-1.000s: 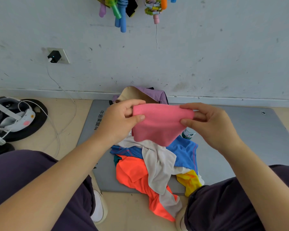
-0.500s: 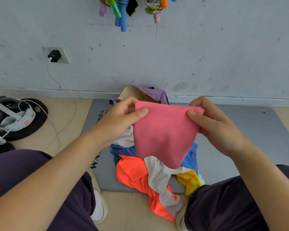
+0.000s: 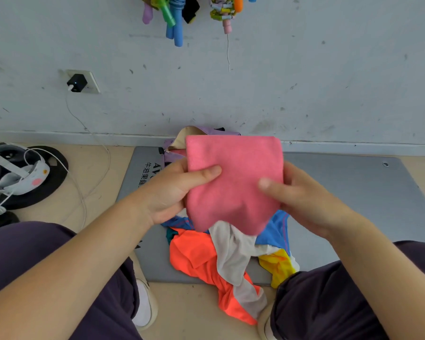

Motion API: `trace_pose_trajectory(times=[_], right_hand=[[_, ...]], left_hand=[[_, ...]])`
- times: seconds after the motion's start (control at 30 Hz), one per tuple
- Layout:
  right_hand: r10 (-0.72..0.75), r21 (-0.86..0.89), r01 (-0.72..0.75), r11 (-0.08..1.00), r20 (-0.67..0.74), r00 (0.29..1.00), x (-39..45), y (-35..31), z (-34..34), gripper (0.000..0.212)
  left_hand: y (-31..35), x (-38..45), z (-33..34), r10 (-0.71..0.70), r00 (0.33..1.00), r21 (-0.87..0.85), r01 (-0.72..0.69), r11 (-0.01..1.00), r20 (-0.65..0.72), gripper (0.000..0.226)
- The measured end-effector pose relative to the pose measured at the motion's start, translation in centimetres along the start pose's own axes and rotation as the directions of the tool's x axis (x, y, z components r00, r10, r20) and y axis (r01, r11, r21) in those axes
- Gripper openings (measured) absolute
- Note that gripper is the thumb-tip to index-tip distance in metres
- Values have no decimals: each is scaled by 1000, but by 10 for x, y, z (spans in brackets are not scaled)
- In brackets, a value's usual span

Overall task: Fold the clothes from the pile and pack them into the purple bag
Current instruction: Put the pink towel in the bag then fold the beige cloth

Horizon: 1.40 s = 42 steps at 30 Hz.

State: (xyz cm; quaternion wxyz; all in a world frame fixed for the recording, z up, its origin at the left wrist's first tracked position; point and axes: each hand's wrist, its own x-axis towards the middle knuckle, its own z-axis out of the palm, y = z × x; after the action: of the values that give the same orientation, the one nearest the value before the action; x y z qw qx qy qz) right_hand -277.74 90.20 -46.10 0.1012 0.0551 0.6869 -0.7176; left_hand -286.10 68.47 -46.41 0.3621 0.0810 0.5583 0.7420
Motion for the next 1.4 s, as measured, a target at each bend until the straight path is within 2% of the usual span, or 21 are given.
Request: trace_pose_trajectory(times=[0.07, 0.13, 0.23, 0.3, 0.4, 0.5, 0.6, 0.73, 0.8, 0.83, 0.9, 0.97, 1.0, 1.07, 1.1, 1.17, 1.2, 1.27, 1.3, 1.33, 1.4], right_hand=[[37, -70, -40, 997, -36, 999, 2, 3, 0, 70], [16, -47, -21, 999, -100, 995, 3, 4, 0, 72], [-56, -34, 50, 998, -184, 981, 6, 7, -2, 73], [-121, -66, 109, 992, -218, 968, 7, 10, -4, 58], [-149, -47, 143, 989, -172, 974, 7, 8, -4, 34], [-102, -103, 85, 991, -171, 980, 6, 7, -4, 48], [-104, -341, 29, 940, -205, 973, 7, 5, -4, 52], [-191, -579, 59, 813, -170, 967, 6, 0, -12, 28], [-183, -586, 79, 806, -120, 976, 4, -2, -17, 19], [-173, -576, 83, 813, -103, 980, 4, -2, -20, 33], [-120, -456, 72, 887, -78, 990, 3, -4, -23, 51], [-72, -283, 58, 957, -40, 997, 1, -6, -23, 48], [-59, -209, 52, 977, -28, 998, 0, -6, -22, 43], [-70, -157, 63, 986, -37, 997, 0, -3, -19, 38], [-87, -183, 72, 981, -73, 994, 2, -1, -17, 35], [-161, -292, 94, 952, -215, 963, 5, 2, -10, 22], [-224, -382, 100, 919, -296, 928, 6, 4, -8, 20], [-429, -683, 88, 725, -348, 834, 8, 12, 0, 23], [-542, -818, 84, 568, -295, 787, 8, 15, 7, 21], [-640, -900, 115, 420, -204, 741, 8, 17, 17, 19], [-736, -957, 229, 177, 26, 677, 8, 19, 33, 23]], left_hand=[[1, 1, -4, 59, 994, 152, -44, 987, -93, 33], [1, 3, -7, 140, 969, 348, -61, 935, -206, 33], [-2, 8, -9, 211, 923, 344, -94, 934, -322, 29], [-1, 10, -10, 216, 905, 296, -107, 949, -366, 33], [1, 7, -10, 246, 950, 277, -188, 942, -192, 33], [-3, 3, -9, 271, 962, 508, -212, 835, -44, 50], [-7, 5, -7, 343, 938, 709, -212, 673, -45, 55], [-2, 5, -10, 379, 924, 788, -192, 586, -56, 31], [3, 5, -15, 347, 937, 822, -158, 547, -51, 23], [5, 5, -17, 301, 953, 799, -146, 583, -46, 31], [6, 4, -20, 171, 985, 643, -121, 756, -16, 38], [6, 4, -18, 134, 991, 495, -122, 860, 13, 28], [5, 6, -19, 157, 988, 493, -132, 860, -9, 26], [2, 11, -23, 244, 965, 612, -138, 778, -93, 40], [0, 14, -25, 298, 946, 688, -132, 714, -128, 46], [-6, 20, -27, 390, 891, 783, -66, 619, -234, 37], [-9, 22, -26, 403, 869, 786, -26, 618, -288, 30], [-15, 20, -14, 248, 913, 597, -7, 802, -322, 29], [-19, 19, -4, 114, 956, 408, 7, 913, -270, 33], [-21, 18, 7, 8, 980, 238, 41, 971, -199, 39], [-18, 20, 22, -72, 993, 7, 73, 997, -92, 51]])
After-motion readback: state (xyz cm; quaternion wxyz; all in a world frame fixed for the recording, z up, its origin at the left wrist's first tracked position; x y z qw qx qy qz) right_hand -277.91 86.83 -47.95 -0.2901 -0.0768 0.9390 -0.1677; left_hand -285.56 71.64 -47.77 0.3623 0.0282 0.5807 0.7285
